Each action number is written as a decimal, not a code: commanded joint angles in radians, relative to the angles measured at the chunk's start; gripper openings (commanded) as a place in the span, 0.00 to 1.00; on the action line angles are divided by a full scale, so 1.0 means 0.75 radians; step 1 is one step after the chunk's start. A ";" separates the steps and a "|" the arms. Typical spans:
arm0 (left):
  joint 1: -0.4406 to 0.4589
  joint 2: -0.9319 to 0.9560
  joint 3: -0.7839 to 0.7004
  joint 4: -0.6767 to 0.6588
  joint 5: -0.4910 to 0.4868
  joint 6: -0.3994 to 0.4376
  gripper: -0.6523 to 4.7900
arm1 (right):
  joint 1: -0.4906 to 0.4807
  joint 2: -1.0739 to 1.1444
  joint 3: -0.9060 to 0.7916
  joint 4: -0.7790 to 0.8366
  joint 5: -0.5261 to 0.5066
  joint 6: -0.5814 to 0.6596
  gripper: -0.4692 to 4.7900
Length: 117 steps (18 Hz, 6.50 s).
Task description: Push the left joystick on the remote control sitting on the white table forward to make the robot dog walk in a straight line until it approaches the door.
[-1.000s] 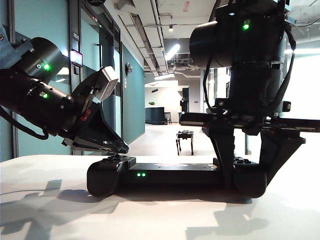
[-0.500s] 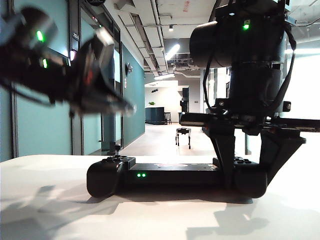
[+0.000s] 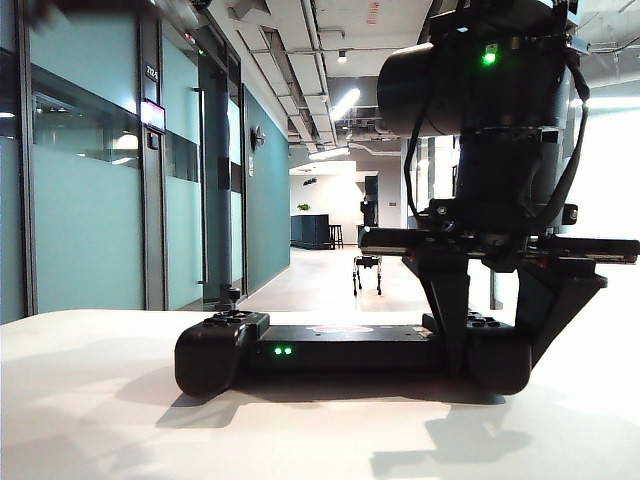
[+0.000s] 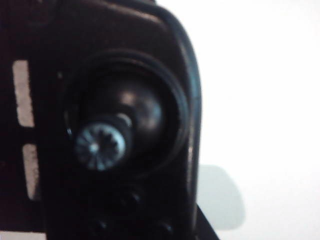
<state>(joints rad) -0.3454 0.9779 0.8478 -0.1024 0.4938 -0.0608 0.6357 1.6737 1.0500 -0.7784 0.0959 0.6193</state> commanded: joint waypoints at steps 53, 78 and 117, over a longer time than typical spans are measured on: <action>0.447 -1.299 -1.121 0.279 -0.620 0.002 0.11 | 0.013 -0.913 -0.136 0.446 0.195 -0.670 0.08; 0.418 -1.299 -1.121 0.248 -0.629 0.071 0.11 | -0.211 -1.188 -0.424 0.857 0.191 -0.916 0.08; 0.418 -1.299 -1.122 0.248 -0.629 0.071 0.11 | -0.880 -2.235 -1.399 1.157 -0.039 -0.940 0.08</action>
<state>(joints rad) -0.0330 0.0036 0.0040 0.0704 0.0223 -0.0151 -0.0250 0.0006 0.0059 0.0868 0.0700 -0.0868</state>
